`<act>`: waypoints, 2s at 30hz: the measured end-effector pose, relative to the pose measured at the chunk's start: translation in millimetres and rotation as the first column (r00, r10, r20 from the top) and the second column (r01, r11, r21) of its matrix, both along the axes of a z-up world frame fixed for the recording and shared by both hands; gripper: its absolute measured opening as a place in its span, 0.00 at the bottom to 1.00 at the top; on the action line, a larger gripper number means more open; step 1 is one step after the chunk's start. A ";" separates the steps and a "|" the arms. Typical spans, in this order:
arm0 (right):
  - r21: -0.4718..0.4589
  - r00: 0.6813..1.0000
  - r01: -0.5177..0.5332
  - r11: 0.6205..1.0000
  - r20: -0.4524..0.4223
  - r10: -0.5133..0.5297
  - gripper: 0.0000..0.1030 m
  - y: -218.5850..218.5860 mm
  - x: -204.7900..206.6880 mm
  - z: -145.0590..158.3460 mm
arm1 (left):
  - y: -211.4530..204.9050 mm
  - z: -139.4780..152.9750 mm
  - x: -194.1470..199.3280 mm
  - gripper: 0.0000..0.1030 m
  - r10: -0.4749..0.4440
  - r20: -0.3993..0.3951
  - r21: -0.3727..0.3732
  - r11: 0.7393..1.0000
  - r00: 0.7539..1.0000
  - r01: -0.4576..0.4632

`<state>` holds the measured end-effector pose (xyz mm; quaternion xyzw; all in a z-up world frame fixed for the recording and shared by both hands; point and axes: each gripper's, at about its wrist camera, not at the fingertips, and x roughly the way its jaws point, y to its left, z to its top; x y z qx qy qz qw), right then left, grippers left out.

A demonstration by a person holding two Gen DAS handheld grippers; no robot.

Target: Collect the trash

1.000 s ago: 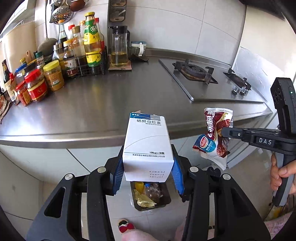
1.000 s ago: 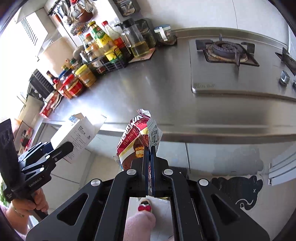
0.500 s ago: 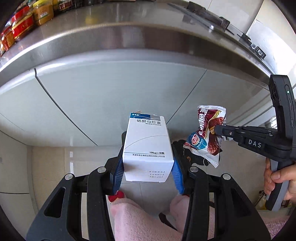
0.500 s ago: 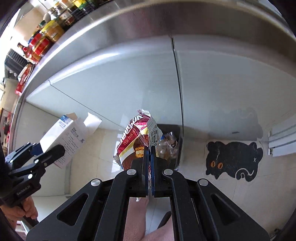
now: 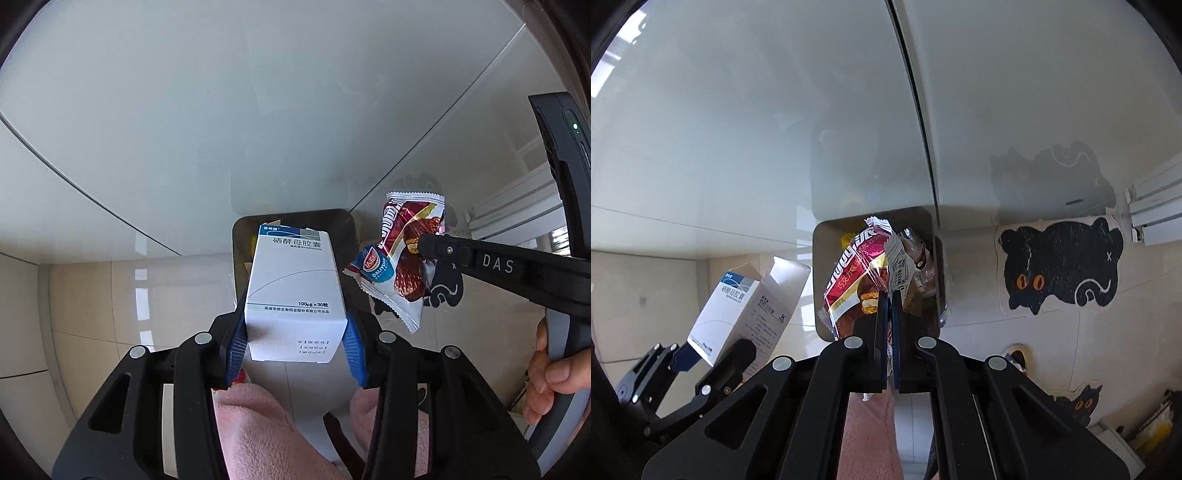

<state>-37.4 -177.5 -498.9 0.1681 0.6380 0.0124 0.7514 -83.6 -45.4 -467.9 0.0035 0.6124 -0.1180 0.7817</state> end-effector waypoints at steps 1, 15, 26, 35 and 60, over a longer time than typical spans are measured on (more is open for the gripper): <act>0.003 1.000 0.013 1.000 -0.009 -0.013 0.03 0.8 3.0 -5.3 | 0.0 -6.5 1.1 0.41 0.002 -0.007 0.001 1.000 1.000 -0.002; 0.014 0.994 0.108 0.994 -0.031 -0.107 0.10 12.4 21.9 -35.6 | 7.4 -33.4 21.8 0.43 0.016 -0.063 -0.054 0.998 0.998 -0.019; 0.064 0.989 0.147 0.987 -0.012 -0.147 0.68 11.2 24.3 -27.1 | 17.9 -21.2 17.9 0.76 0.012 -0.050 -0.103 0.995 0.999 -0.017; 0.048 0.988 0.152 0.987 0.012 -0.153 0.97 -0.5 12.6 2.6 | 21.0 13.9 3.8 0.92 0.009 -0.034 -0.105 0.994 0.999 -0.013; -0.117 0.865 -0.024 0.993 0.495 0.080 0.97 -32.0 -65.1 314.5 | 26.8 323.9 -23.2 0.92 0.098 0.394 -0.102 0.993 0.914 -0.063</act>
